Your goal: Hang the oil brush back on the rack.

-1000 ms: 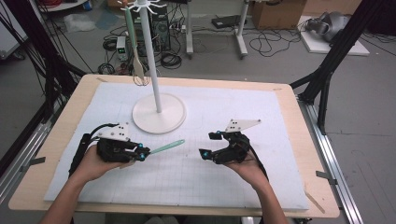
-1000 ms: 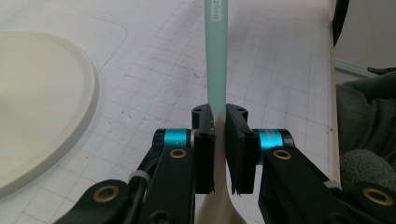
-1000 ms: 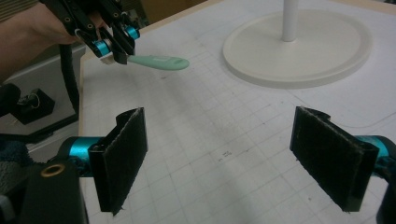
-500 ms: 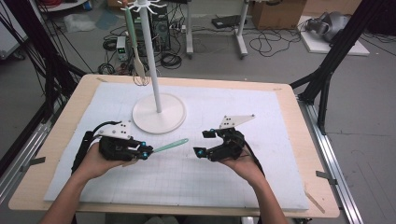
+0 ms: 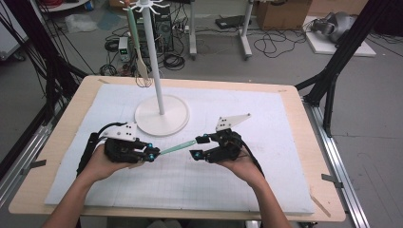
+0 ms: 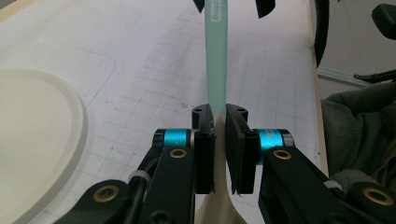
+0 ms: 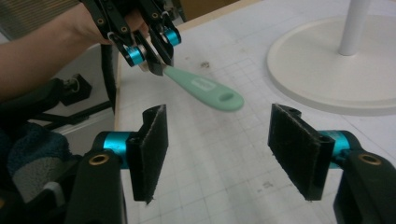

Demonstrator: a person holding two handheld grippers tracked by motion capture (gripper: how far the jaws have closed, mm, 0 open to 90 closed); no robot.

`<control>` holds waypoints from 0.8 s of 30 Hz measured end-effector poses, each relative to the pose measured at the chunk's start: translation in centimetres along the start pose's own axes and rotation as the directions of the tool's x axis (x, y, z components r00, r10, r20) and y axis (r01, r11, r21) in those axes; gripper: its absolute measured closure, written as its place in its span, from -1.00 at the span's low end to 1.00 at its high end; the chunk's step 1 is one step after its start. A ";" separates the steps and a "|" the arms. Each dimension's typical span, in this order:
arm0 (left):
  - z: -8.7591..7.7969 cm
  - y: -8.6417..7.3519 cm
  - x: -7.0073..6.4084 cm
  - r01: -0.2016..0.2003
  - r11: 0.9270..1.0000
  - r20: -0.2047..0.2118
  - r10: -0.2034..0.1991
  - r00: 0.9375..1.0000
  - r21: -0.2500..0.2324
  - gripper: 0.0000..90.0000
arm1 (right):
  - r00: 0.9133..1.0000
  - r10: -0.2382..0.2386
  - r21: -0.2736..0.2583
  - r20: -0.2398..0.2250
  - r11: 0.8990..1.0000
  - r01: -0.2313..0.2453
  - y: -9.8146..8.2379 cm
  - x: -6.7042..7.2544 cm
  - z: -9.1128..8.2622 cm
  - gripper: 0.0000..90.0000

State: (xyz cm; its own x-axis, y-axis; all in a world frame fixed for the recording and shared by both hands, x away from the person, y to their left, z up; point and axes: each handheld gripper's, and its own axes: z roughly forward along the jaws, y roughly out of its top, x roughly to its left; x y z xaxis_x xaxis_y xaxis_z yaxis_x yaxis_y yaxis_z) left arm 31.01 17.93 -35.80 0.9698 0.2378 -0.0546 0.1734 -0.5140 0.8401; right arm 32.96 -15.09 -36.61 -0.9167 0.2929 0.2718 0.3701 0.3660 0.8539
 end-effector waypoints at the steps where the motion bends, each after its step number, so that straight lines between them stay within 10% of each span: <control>1: 0.1 0.0 -0.1 0.001 1.000 0.000 -0.001 1.000 -0.002 0.82 | 1.000 0.006 -0.001 -0.010 1.000 -0.006 0.1 0.0 0.1 -0.15; 24: 1.1 0.3 -0.2 -0.018 1.000 0.014 0.018 1.000 0.012 0.82 | 0.988 0.070 0.019 -0.136 0.998 -0.068 0.6 -1.1 1.1 0.55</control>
State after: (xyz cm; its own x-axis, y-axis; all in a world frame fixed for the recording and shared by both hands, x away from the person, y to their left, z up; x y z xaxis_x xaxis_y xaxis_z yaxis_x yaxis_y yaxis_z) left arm 31.03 16.83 -36.08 0.9751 0.2169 -0.0468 0.1574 -0.5279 0.8346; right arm 34.33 -14.24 -36.82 -0.9007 0.1951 0.3882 0.4340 0.3622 0.8249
